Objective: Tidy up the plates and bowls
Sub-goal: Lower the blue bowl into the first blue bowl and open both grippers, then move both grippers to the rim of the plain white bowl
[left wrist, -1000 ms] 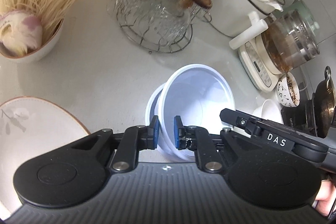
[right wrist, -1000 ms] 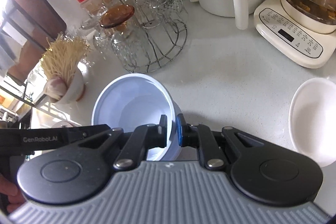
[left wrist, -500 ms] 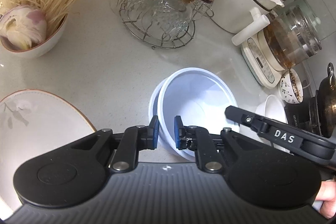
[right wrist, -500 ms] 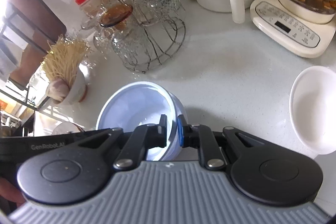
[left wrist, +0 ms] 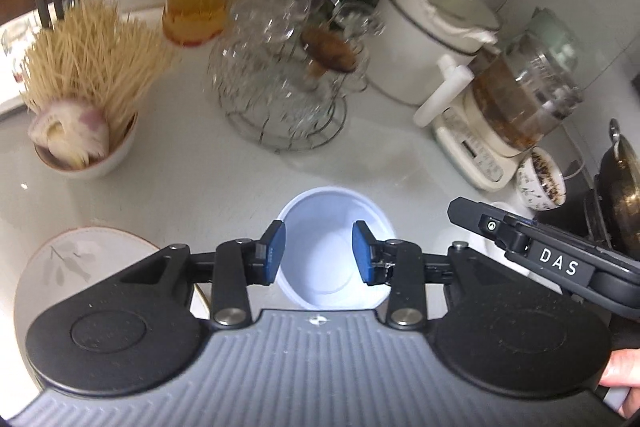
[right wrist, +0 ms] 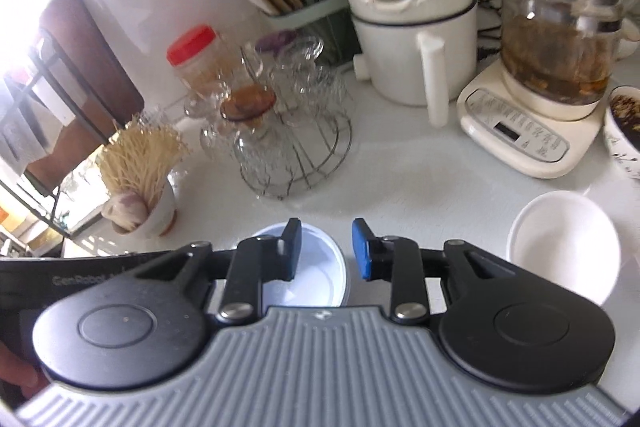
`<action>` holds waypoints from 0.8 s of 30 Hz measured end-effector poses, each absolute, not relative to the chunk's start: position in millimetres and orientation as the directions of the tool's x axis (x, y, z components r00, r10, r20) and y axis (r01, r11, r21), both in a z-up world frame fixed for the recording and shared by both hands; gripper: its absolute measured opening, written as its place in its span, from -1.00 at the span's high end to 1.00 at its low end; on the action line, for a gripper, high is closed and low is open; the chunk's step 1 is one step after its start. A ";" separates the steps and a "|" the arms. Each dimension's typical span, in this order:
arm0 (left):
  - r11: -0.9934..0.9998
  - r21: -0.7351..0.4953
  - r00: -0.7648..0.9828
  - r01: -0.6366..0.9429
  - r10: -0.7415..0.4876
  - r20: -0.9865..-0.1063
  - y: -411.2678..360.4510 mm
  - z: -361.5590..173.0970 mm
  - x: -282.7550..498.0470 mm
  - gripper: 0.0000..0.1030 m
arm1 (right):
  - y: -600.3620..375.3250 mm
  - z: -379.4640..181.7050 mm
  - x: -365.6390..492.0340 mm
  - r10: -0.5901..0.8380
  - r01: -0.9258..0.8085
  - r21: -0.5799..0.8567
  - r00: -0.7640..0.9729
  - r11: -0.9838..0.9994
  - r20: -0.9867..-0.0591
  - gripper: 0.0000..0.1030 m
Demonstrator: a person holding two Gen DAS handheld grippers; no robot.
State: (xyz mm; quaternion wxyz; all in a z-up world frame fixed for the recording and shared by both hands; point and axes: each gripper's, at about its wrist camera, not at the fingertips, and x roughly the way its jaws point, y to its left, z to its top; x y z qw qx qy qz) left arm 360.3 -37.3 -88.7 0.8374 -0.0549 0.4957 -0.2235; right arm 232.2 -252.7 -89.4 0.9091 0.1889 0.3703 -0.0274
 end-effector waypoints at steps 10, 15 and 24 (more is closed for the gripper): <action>0.852 -0.301 0.449 0.429 -0.490 -0.747 -16.2 -40.1 334.5 0.18 | -228.5 -41.3 188.7 -0.026 0.232 0.281 0.810 0.931 -0.586 0.38; 0.828 -0.284 0.458 0.484 -0.516 -0.724 -5.7 -24.5 316.7 0.18 | -211.5 -24.5 165.5 -0.086 0.274 0.270 0.831 0.923 -0.550 0.38; 0.762 -0.306 0.421 0.571 -0.592 -0.687 -1.9 -16.9 288.0 0.18 | -197.9 -17.0 124.8 -0.182 0.380 0.258 0.807 0.888 -0.562 0.38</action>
